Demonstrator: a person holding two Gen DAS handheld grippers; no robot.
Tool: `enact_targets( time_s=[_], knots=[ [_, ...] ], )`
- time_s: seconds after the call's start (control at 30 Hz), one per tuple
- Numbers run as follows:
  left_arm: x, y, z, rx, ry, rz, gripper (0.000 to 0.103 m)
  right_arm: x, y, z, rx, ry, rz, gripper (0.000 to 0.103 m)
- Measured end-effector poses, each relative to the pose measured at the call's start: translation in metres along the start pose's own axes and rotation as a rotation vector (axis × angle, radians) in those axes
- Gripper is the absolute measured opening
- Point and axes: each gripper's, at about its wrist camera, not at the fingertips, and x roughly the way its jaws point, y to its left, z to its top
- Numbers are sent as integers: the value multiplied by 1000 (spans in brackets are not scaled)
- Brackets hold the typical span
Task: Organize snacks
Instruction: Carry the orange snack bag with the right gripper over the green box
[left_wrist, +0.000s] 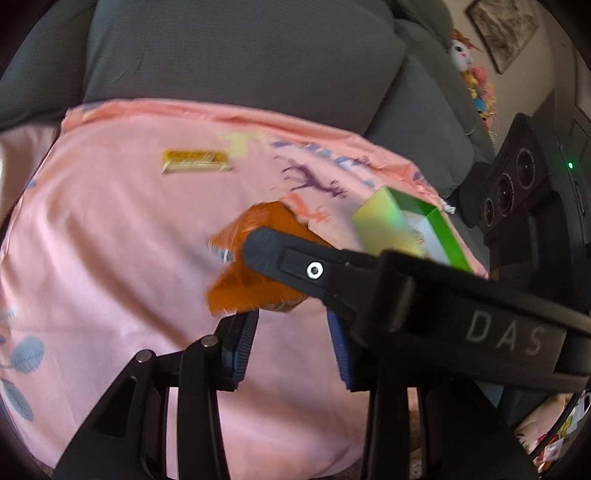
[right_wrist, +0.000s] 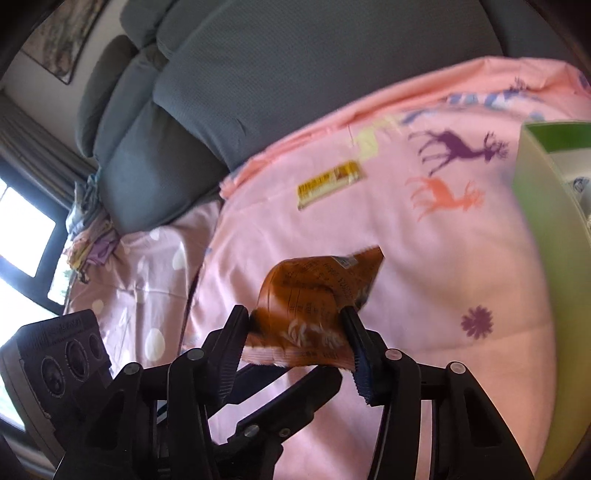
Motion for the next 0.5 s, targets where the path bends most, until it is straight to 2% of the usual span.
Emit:
enact_targets(
  time_s=[0.03, 0.17, 0.23, 0.33, 0.4, 0.5],
  knots=[
    [-2, -7, 3, 22, -8, -10, 30, -7, 0, 1, -3, -10, 10, 47],
    [-2, -53, 16, 170, -62, -8, 30, -44, -8, 4, -5, -135, -25, 47],
    [6, -72, 20, 221, -63, -16, 29, -61, -18, 6, 3, -187, -44, 47],
    [13, -95, 24, 283, -83, -30, 29, -81, -44, 7, 72, -219, 17, 47],
    [16, -113, 26, 345, -92, -37, 28, -93, -52, 6, 91, -248, 22, 47],
    [14, -140, 25, 443, -114, -74, 17, -119, -64, 6, 122, -330, 21, 47]
  ],
)
